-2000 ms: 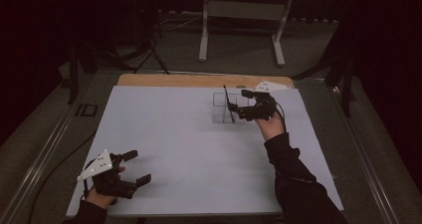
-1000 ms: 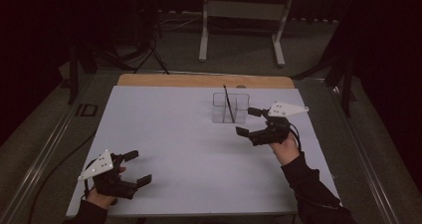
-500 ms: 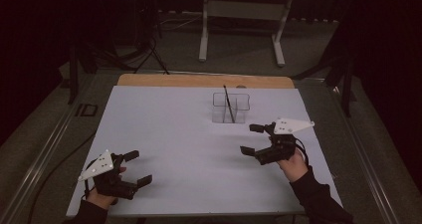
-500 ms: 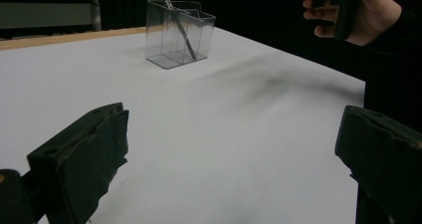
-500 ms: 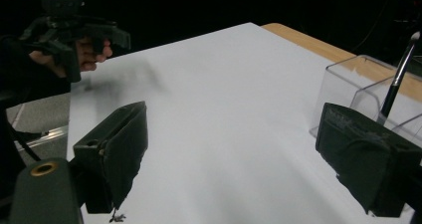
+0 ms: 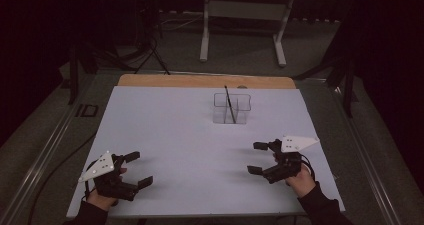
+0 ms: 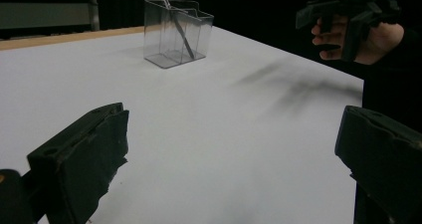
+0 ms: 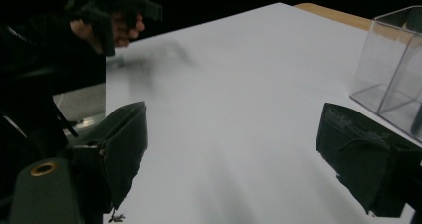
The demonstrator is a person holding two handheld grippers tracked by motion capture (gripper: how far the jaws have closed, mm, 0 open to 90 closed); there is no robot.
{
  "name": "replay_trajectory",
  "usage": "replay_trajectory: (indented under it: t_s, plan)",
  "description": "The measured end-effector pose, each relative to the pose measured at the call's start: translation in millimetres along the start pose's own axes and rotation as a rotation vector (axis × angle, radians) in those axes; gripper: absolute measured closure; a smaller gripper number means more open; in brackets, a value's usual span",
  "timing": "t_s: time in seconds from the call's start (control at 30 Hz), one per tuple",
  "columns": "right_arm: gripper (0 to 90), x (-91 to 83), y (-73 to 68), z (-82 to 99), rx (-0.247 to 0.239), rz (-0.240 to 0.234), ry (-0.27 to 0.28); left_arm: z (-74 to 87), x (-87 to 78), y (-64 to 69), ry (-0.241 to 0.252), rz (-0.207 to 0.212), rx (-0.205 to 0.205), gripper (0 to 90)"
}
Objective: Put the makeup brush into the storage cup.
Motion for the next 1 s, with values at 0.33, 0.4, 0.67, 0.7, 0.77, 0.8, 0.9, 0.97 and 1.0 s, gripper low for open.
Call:
replay_trajectory:
  t_s: [0.33,0.4,0.67,0.7,0.77,0.8,0.9,0.97,1.0]
  plan:
    - [12.4,-5.9,-7.0,21.4,-0.022,-0.007,-0.039,0.1,-0.4,0.4,-0.001,0.004,0.005,1.6]
    - [12.0,-8.5,-6.4,26.9,-0.015,0.002,-0.044,0.1,-0.4,0.3,-0.002,0.004,0.005,1.6]
    - [13.2,-19.0,-4.0,44.6,0.002,0.063,-0.055,0.1,0.1,0.7,-0.004,0.004,0.005,1.6]
    - [13.3,-19.1,-4.1,46.8,-0.003,0.064,-0.068,0.2,0.0,0.9,-0.005,0.004,0.005,1.6]
    - [13.3,-19.7,-4.1,50.9,-0.003,0.066,-0.077,0.3,0.1,0.9,-0.005,0.005,0.004,1.6]
    - [13.4,-20.0,-3.9,52.4,-0.006,0.065,-0.083,0.3,0.1,0.8,-0.005,0.005,0.004,1.6]
    - [13.5,-21.7,-2.7,56.5,0.008,0.067,-0.080,0.6,0.4,0.5,-0.009,0.005,0.003,1.6]
    - [13.5,-23.3,-1.1,59.3,0.020,0.074,-0.091,0.9,0.4,0.2,-0.012,0.005,0.004,1.6]
    - [13.5,-24.6,-0.5,60.1,0.025,0.074,-0.087,1.0,0.5,-0.1,-0.013,0.005,0.005,1.6]
Point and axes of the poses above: each handheld gripper's, and its own axes: x roughly forward along the jaws, z roughly out of its underside, y roughly to its right, the point moved 2 cm from there along x, roughly forward along the jaws, and after that the axes turned 11 degrees about -x, right-handed, at the moved point
